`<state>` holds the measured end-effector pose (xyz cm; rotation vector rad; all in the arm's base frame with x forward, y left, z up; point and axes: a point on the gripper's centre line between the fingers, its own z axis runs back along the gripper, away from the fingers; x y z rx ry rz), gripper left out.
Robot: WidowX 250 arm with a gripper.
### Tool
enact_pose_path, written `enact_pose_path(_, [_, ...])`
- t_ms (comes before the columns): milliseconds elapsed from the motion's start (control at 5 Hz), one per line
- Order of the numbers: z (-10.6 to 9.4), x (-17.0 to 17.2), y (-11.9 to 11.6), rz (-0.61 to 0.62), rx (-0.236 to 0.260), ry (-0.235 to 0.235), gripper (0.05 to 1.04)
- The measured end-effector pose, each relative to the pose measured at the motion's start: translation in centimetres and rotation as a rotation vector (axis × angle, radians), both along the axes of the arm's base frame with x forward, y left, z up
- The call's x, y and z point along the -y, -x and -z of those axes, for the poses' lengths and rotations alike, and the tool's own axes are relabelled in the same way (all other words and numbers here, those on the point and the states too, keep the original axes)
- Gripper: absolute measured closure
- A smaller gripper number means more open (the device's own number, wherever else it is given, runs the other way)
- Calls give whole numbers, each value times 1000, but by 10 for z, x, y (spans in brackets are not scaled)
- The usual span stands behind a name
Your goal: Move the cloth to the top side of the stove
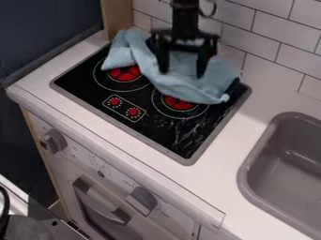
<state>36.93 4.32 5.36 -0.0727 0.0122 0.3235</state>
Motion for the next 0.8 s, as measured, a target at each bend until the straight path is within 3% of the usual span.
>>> enact_pose_path(200, [-31, 7, -15, 35, 160, 30, 85])
enact_pose_path(400, [-54, 4, -23, 14, 210, 3, 85])
enact_pose_path(600, [-72, 8, -16, -10, 211, -7, 85])
enact_pose_path(800, [-72, 33, -4, 55, 129, 111, 85])
